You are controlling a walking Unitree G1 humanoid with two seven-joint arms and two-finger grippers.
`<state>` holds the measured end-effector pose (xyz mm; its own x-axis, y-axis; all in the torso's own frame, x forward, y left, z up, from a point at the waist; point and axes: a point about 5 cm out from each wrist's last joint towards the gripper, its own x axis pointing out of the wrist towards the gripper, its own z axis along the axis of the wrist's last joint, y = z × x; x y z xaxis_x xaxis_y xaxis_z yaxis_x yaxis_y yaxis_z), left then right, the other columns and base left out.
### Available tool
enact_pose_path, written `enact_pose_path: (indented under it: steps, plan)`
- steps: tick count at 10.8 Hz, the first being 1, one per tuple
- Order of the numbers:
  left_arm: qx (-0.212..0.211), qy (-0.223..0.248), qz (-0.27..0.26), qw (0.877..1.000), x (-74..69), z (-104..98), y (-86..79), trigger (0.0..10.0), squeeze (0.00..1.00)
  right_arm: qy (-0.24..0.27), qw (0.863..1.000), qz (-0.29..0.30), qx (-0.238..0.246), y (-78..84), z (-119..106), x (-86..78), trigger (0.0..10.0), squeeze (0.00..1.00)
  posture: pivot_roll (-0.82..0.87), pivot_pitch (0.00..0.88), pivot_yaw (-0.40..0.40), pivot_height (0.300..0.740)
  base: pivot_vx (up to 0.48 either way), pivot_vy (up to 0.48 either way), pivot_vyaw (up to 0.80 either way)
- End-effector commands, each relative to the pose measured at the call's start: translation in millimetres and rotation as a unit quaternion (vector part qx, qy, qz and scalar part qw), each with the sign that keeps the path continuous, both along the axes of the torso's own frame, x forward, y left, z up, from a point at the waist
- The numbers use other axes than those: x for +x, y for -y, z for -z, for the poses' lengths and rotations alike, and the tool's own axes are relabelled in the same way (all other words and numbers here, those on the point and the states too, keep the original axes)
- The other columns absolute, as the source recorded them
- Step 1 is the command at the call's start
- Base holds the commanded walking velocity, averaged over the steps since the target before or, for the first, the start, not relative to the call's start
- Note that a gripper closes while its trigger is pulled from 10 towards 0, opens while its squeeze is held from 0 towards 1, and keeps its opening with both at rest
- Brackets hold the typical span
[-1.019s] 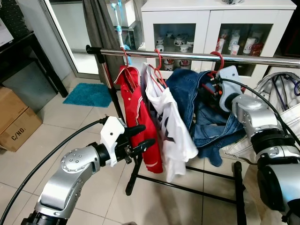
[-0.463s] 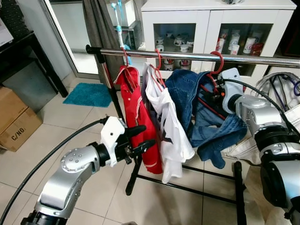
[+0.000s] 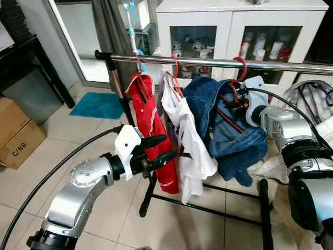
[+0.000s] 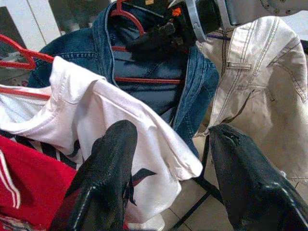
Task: Hang hanger
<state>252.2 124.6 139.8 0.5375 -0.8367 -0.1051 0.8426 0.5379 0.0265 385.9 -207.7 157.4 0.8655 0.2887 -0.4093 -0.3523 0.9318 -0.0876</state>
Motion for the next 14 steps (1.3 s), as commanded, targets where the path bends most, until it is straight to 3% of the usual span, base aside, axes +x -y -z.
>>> enact_pose_path:
  steps: [1,2,4,7,9,10,12,14]
  plan:
    - [0.002,0.0,-0.002,1.0,1.7,-1,-2.6,10.0,0.0,0.015,1.0,-0.012,0.016,-7.1,-11,3.6,0.0,0.0,-0.07,0.0,0.123,0.74,0.0,0.0,0.0]
    - [0.002,0.001,-0.002,1.0,1.8,-1,-2.5,10.0,0.0,0.019,1.0,-0.015,0.017,-7.8,-12,3.3,0.0,0.0,-0.07,0.0,0.126,0.74,0.0,0.0,0.0]
    - [0.006,0.003,-0.009,1.0,4.7,0,-2.0,10.0,0.0,0.077,0.997,-0.023,0.015,-11.3,-21,2.3,0.0,0.0,-0.07,0.0,0.132,0.74,0.0,0.0,0.0]
    - [0.007,0.013,-0.039,0.999,10.5,2,-3.4,10.0,0.0,0.149,0.988,-0.005,0.031,-11.4,-22,-17.3,0.0,0.0,-0.08,0.0,0.139,0.74,0.0,0.0,0.0]
    - [0.008,0.016,-0.05,0.999,11.8,2,-4.0,10.0,0.0,0.176,0.984,0.007,0.038,-10.7,-25,-20.8,0.0,0.0,-0.08,0.0,0.138,0.74,0.0,0.0,0.0]
    - [0.017,0.012,-0.081,0.996,15.4,5,-5.7,10.0,0.0,0.211,0.976,0.018,0.041,-10.5,-30,-29.0,0.0,0.0,-0.08,0.0,0.135,0.74,0.0,0.0,0.0]
    - [0.009,0.01,-0.135,0.991,15.0,13,-10.2,10.0,0.0,0.209,0.978,0.003,0.006,-19.8,-14,-59.3,0.0,0.0,-0.07,0.0,0.12,0.74,0.0,0.0,0.0]
    - [0.002,-0.002,-0.161,0.987,9.8,20,-12.6,10.0,0.0,0.21,0.975,0.068,0.011,-18.5,3,-84.2,0.0,0.0,-0.06,0.0,0.105,0.74,0.0,0.0,0.0]
